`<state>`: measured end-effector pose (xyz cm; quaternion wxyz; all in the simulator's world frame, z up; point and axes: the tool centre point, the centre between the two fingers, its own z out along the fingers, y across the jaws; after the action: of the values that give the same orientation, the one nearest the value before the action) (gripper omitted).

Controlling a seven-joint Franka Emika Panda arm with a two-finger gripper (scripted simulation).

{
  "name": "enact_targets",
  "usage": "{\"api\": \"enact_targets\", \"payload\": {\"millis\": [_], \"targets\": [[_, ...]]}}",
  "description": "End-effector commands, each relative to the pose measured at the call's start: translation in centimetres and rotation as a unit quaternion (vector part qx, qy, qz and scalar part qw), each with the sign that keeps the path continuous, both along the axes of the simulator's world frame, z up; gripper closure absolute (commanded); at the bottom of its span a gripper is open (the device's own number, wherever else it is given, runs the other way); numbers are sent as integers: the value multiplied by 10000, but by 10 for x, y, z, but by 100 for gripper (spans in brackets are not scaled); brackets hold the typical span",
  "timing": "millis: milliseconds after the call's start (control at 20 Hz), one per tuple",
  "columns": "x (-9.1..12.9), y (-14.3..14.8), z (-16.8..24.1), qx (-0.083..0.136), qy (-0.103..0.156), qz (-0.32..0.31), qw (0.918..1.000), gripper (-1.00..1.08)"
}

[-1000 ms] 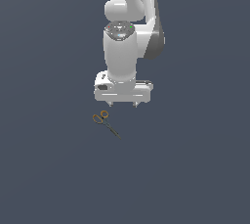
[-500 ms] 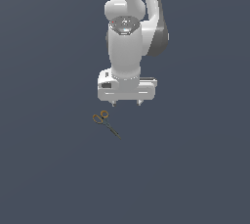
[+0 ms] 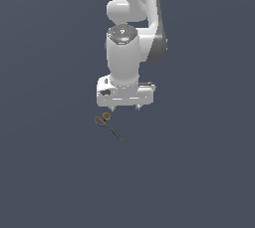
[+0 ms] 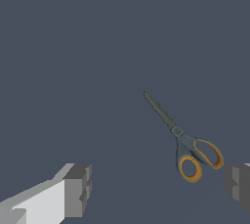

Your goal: Pick up the object and move it to a goal position.

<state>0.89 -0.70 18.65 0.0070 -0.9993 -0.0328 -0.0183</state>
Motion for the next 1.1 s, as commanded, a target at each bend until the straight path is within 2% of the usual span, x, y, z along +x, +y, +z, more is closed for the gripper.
{"api": "enact_targets", "payload": {"millis": [0,400,1050], "targets": [[1,-6,-9,-18,12,152,9999,-92],[5,-35,-49,-84,64,891,9960,-92],[2,-79,-113,-119,143,2044,9787,-92]]}}
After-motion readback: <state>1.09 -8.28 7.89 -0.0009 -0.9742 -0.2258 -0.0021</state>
